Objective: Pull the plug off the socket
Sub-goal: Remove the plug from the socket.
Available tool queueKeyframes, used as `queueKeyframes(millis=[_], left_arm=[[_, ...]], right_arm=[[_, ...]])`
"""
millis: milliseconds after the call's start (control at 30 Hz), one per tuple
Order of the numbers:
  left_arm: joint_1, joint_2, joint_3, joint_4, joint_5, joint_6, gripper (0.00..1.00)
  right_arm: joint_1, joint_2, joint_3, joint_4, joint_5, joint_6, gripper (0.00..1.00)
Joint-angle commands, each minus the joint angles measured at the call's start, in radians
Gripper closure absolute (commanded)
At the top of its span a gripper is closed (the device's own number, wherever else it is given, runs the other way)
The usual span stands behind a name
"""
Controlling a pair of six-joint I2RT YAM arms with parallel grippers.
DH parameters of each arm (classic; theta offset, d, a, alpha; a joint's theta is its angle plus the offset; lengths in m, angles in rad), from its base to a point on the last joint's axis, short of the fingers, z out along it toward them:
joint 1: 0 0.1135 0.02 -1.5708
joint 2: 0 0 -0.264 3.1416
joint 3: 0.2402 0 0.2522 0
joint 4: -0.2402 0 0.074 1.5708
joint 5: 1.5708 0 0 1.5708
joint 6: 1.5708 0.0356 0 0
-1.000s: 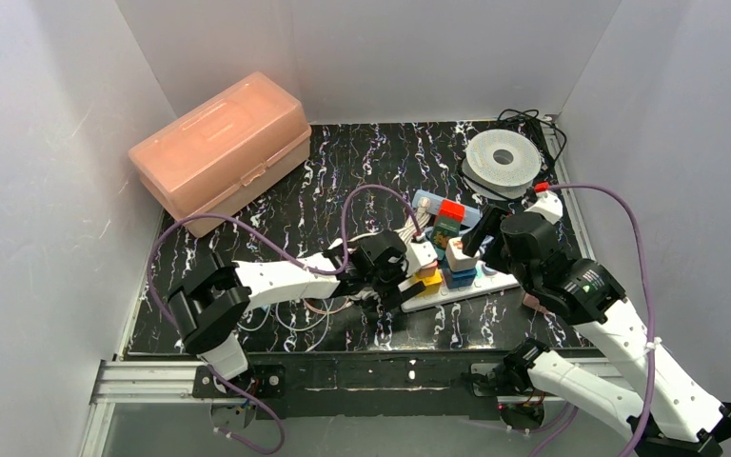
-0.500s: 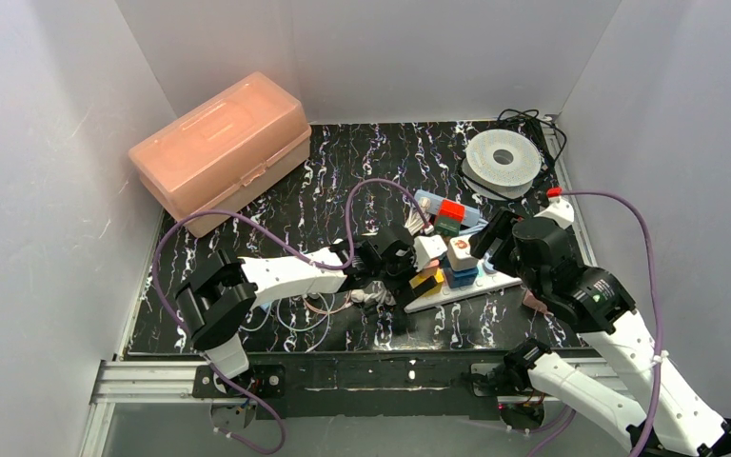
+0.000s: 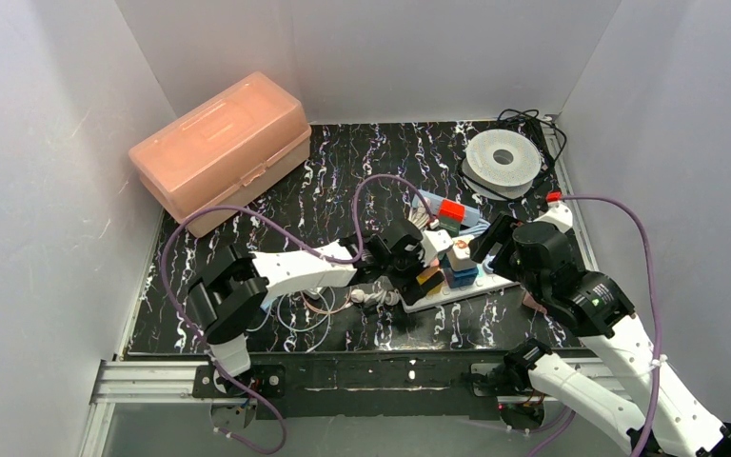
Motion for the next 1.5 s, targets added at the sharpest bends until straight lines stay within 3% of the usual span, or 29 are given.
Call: queueKeyframes(millis=[0,467,633,767,900,1133,1467], left_arm=[[0.008,0.034,0.067,-0.056,0.004,-0.056,0.02],[0.009,0.098,0.046,0.007,0.100,-0.117,0.04],[0.019,0.132,0.110,-0.029,0.163,-0.115,0.29],[0.023,0.136,0.129,-0.058,0.167,-0.085,0.63],[0.028,0.126,0.160,-0.108,0.106,-0.071,0.86],[0.126,0.059,0.332,-0.401,0.122,-0.202,1.00],[0.177,-0.015,0.451,-0.599,0.145,-0.352,1.00]], right_arm=[[-0.007,-0.021,-0.016,0.029,-0.004,0.020,0.15],[-0.011,-0.068,-0.019,-0.004,0.021,0.034,0.16],[-0.012,-0.087,-0.032,-0.019,0.019,0.057,0.17],[-0.012,-0.099,-0.044,-0.027,0.013,0.074,0.18],[-0.012,-0.106,-0.064,-0.028,0.000,0.098,0.18],[-0.014,-0.163,-0.119,-0.037,-0.048,0.215,0.16],[-0.013,-0.235,-0.250,0.047,-0.142,0.459,0.14]])
